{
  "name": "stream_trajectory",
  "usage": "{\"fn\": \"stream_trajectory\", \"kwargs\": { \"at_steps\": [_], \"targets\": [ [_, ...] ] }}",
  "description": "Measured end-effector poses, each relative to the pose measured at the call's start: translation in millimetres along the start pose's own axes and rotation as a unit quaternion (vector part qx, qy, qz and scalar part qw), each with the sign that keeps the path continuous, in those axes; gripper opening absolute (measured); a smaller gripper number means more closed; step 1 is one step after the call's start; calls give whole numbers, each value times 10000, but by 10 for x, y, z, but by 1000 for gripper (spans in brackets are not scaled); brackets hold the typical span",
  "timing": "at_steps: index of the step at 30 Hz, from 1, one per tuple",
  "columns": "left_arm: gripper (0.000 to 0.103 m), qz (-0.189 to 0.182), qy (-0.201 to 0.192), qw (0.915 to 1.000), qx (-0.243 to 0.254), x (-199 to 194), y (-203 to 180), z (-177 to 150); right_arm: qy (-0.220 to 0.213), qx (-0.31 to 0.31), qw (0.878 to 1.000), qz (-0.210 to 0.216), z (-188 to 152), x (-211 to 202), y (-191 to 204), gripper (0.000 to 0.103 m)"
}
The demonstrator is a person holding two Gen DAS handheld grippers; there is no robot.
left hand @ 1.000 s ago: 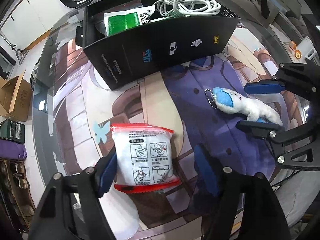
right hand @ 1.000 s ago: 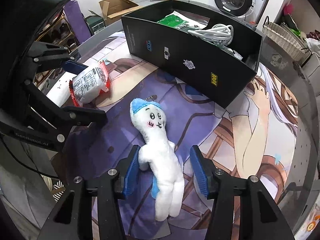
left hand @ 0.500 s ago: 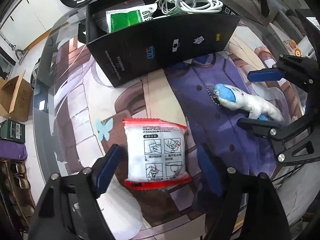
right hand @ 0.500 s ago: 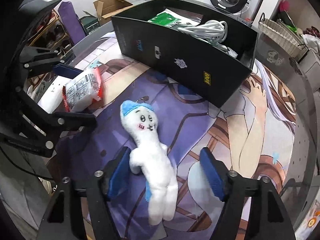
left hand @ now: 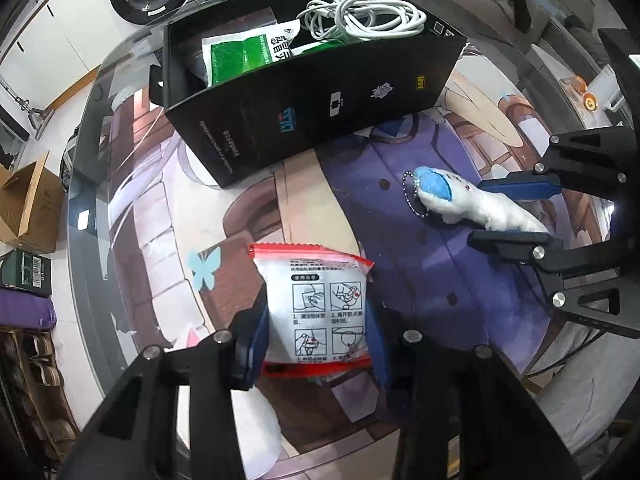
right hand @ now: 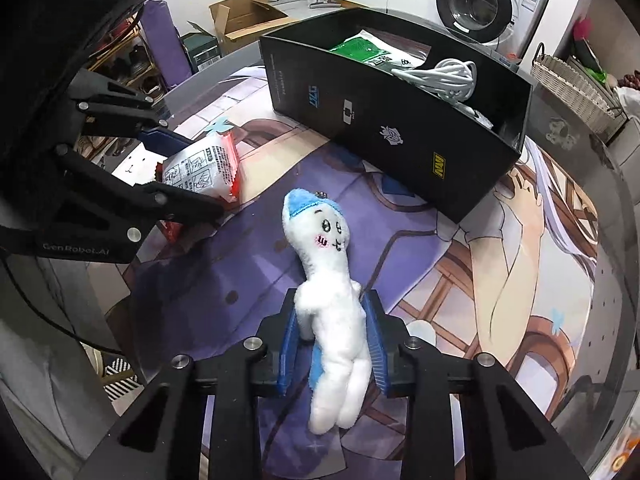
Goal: Organize soft objects
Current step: 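Grasp the white plush doll with the right tool while the left tool grasps the red-and-white packet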
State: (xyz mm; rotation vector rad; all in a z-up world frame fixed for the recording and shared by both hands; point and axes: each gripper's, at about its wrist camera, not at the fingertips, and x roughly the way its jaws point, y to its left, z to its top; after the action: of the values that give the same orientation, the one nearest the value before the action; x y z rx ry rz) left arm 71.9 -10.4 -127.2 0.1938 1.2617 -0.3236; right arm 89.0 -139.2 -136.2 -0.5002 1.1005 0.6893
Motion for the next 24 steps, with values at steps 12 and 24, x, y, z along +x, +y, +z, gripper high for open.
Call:
{"fn": "stream_trajectory", "kwargs": {
  "at_steps": [12, 24],
  "targets": [
    [41, -70, -359, 9993, -16, -191, -39, 20, -309, 309, 9990, -7, 1, -185, -136, 29],
    [41, 9, -1598, 9870, -191, -683, 8, 102, -1498, 928, 9842, -169, 87, -708, -351, 29]
  ]
}}
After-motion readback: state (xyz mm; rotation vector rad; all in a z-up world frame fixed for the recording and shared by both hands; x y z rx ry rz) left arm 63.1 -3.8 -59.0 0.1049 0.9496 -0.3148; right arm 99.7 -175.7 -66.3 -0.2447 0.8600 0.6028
